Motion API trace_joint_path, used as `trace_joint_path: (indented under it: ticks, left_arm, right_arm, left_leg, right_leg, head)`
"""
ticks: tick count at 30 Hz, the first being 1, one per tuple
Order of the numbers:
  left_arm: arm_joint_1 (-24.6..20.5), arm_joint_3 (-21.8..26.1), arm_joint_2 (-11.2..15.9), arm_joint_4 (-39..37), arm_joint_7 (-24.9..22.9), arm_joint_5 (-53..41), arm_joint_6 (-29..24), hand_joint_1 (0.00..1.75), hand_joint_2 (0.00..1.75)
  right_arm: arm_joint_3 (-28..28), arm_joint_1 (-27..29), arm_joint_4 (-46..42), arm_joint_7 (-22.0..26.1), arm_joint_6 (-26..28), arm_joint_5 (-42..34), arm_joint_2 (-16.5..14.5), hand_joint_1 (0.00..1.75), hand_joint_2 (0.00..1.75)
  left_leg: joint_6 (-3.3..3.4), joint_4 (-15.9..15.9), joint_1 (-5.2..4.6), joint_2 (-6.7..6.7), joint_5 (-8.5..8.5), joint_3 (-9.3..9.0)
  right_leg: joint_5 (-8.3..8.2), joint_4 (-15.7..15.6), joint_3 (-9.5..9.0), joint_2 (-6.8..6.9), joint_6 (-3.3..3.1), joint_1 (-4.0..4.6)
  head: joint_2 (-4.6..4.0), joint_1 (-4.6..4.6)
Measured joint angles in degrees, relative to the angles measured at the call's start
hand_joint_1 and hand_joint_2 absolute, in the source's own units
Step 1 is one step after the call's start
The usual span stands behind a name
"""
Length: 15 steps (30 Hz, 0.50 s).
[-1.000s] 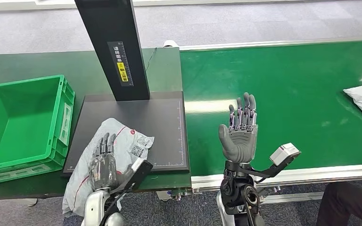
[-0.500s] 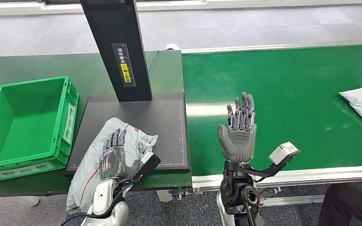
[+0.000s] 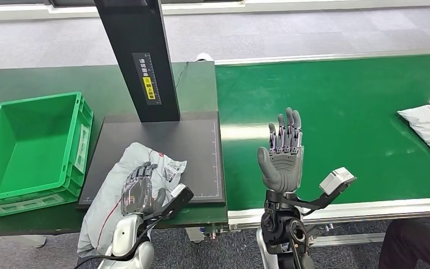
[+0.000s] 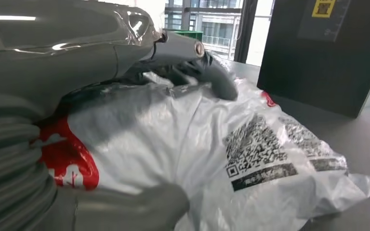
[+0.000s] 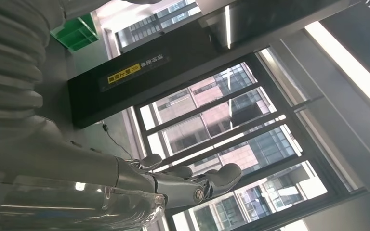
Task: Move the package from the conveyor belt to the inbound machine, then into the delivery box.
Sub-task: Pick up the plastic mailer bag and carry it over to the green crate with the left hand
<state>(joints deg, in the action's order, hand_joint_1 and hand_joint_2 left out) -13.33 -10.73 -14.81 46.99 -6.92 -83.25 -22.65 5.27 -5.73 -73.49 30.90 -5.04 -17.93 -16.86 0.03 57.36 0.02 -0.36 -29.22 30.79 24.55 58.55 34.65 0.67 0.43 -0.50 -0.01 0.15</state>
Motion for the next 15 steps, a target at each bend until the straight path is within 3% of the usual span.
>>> trace_joint_path:
  ticks: [10, 15]
  left_arm:
    - [-0.1, 0.4, 0.0, 0.1, 0.6, -0.2, 1.0, 1.75, 1.75]
    - [0.0, 0.8, -0.1, 0.2, 4.9, 2.7, -2.1, 1.75, 1.75]
  right_arm:
    - [0.0, 0.7, -1.4, -0.5, -0.2, -0.2, -0.1, 0.00, 1.75]
    - [-0.1, 0.7, -1.7, -1.0, -0.3, -0.2, -0.1, 0.00, 1.75]
  left_leg:
    - [0.00, 0.0, 0.01, 0.00, -0.15, 0.02]
    - [0.01, 0.0, 0.00, 0.01, -0.17, 0.06]
  right_leg:
    - [0.18, 0.0, 0.02, 0.00, 0.04, 0.00]
    - [0.19, 0.0, 0.06, 0.00, 0.06, 0.00]
  head:
    - [-0.01, 0.00]
    - [-0.01, 0.00]
